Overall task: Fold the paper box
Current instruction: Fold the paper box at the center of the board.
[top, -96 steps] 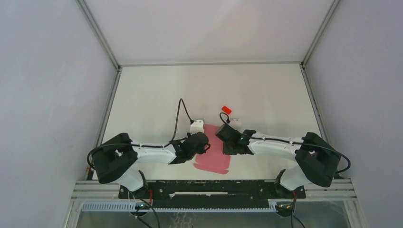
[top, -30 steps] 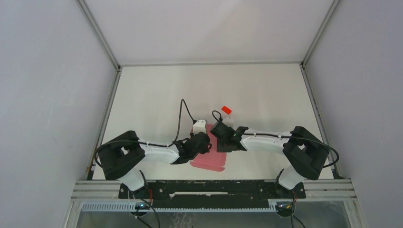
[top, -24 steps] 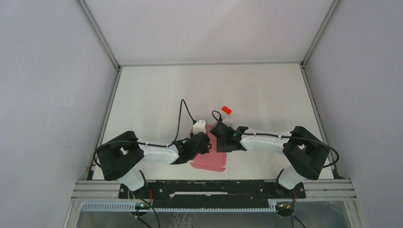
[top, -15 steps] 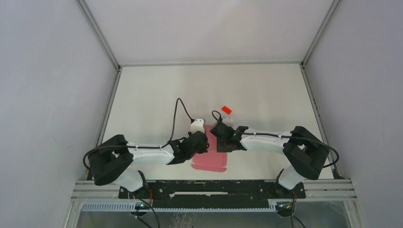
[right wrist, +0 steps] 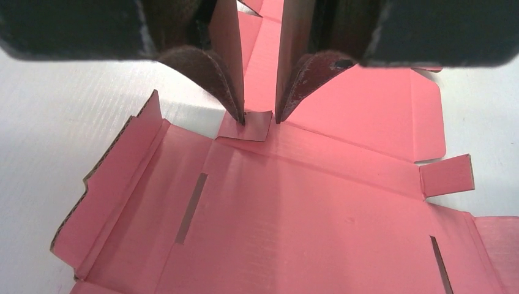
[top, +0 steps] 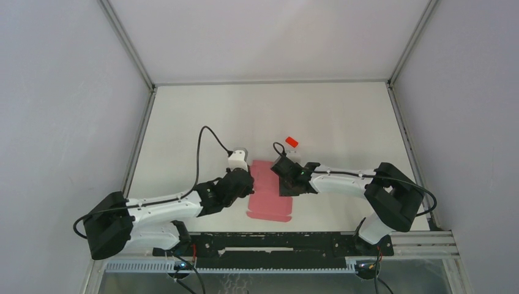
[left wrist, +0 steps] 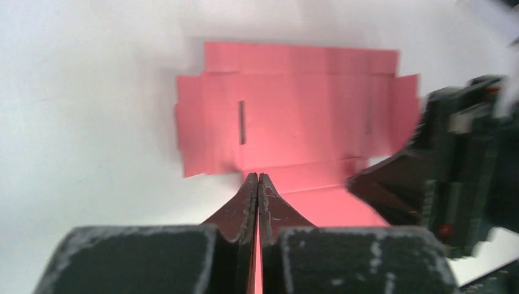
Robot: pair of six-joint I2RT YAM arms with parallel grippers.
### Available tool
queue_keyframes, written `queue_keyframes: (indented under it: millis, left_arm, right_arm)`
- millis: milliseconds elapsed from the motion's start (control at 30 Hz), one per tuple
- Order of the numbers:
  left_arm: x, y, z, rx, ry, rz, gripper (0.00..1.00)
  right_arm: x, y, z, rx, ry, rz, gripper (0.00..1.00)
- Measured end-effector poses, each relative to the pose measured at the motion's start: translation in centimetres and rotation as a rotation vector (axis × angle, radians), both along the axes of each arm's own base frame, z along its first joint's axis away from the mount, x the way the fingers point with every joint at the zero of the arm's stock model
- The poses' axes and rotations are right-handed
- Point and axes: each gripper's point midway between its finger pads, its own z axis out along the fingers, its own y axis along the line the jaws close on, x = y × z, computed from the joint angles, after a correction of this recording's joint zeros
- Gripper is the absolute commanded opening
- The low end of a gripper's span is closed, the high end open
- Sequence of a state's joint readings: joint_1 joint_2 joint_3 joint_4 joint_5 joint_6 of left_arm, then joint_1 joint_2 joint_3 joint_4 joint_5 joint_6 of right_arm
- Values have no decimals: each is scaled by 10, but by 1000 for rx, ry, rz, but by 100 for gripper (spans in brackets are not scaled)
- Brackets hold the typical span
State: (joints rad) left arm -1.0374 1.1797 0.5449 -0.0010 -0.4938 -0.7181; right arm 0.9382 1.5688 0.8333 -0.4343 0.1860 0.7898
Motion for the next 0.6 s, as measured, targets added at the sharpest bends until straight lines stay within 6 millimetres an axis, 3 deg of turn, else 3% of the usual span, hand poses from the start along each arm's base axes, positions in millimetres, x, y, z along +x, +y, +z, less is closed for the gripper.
queue_keyframes:
  millis: [100,167,300,600]
  left_arm:
    - [-4,13,-19,49,30,10,0]
    - [-7,17,-28,70,46,12,0]
    - [-9,20,-40,99,68,12,0]
    - [-8,19,-46,108,73,12,0]
  right_arm:
    - [-1,1,0,6,5,4,50]
    - [-1,2,2,11,4,8,54]
    - [-3,-2,8,8,2,19,54]
    - [-4,-4,35,54,-40,28,51]
